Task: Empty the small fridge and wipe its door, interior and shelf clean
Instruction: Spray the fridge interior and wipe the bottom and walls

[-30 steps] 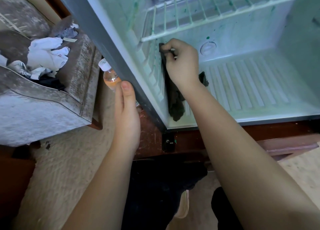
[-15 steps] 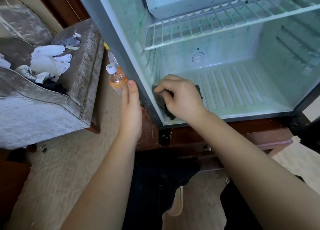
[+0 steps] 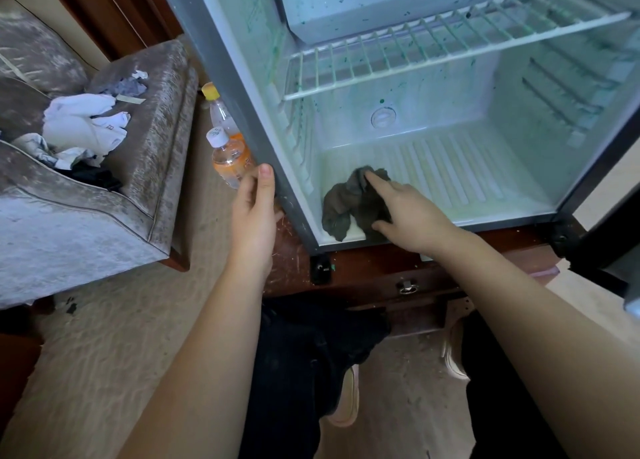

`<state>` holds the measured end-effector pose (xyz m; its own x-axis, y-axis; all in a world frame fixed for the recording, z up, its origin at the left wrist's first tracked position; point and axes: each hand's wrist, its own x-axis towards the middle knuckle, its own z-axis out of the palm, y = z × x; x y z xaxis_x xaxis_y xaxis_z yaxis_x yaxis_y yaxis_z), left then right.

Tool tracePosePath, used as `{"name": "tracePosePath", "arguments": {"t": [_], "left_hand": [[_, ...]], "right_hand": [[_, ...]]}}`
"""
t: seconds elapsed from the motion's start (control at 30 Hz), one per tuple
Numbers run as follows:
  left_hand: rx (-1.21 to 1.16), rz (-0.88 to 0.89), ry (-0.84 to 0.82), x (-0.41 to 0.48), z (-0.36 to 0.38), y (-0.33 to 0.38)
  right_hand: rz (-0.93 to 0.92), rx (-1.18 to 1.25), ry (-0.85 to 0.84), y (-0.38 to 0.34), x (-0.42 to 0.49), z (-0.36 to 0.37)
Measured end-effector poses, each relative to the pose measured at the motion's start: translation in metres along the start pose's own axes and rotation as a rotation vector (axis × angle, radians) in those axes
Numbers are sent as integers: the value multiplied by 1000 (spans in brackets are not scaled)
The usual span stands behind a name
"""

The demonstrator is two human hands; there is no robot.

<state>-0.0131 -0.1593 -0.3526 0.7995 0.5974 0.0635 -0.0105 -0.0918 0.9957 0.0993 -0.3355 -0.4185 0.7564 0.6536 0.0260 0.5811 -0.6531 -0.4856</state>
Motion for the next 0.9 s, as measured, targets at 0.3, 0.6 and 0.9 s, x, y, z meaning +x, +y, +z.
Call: {"name": "tracePosePath", "arguments": {"t": [0.3,0.6,0.9], "left_hand": [[34,17,-8,4,-2,-2],[50,14,-3,2,-2,2],[83,20,-16,1,-2,3]], "right_hand": [[87,-158,289,-2,-6,-3],[23,13,286,4,-3,-2],[303,770,521,-26,48,-31]]}}
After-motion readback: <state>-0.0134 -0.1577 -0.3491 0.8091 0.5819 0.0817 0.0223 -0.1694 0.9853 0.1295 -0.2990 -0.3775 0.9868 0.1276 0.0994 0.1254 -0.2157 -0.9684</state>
